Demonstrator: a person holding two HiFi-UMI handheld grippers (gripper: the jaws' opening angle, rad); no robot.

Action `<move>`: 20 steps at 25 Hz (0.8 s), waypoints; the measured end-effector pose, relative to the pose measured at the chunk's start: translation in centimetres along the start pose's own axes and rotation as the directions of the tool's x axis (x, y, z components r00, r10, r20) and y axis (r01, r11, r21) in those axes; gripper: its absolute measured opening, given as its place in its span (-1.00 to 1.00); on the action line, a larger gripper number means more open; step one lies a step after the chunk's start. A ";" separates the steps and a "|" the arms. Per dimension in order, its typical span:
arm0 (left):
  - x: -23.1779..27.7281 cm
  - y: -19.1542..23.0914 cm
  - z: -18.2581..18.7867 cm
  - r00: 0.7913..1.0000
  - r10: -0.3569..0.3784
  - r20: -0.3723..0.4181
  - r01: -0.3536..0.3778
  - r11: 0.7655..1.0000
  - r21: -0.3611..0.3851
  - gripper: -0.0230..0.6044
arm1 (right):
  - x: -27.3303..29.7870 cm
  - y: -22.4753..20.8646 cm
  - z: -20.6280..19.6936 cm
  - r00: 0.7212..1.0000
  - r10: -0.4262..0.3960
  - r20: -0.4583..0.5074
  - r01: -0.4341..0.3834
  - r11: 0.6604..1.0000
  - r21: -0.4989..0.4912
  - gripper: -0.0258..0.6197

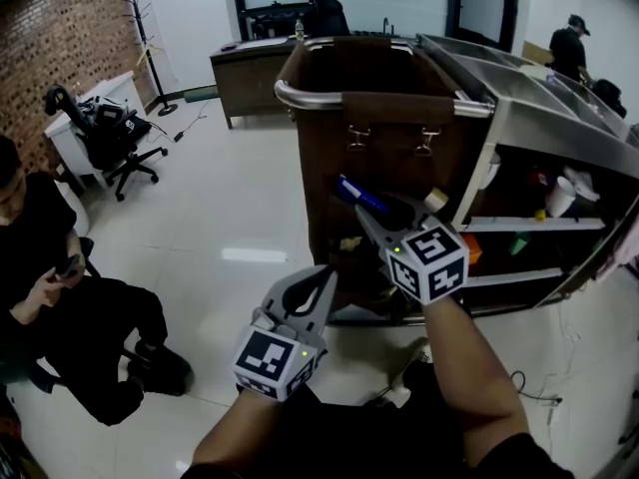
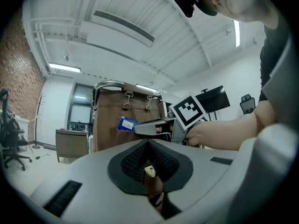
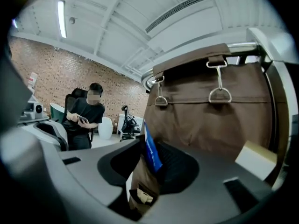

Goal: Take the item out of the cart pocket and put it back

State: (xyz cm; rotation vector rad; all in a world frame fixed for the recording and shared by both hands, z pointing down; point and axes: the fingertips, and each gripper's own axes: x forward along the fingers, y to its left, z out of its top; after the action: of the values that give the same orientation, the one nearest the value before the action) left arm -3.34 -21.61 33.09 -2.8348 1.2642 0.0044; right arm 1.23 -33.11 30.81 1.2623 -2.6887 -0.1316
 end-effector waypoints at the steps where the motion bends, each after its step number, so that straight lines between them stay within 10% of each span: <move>1: 0.0 0.0 -0.1 1.000 -0.001 -0.005 0.001 1.000 -0.002 -0.93 | 0.0 0.1 0.0 1.000 0.005 0.001 -0.005 1.000 0.003 -0.56; 20: -0.3 -0.1 0.3 1.000 0.013 0.004 -0.013 1.000 0.003 -0.93 | -1.8 -0.4 2.9 0.997 0.004 0.073 -0.005 1.000 0.012 -0.87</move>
State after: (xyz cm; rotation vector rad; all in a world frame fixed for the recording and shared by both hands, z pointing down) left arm -3.51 -21.31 32.77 -2.8224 1.2810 0.0079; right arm 2.12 -31.98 27.65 1.2794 -2.7578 -0.1646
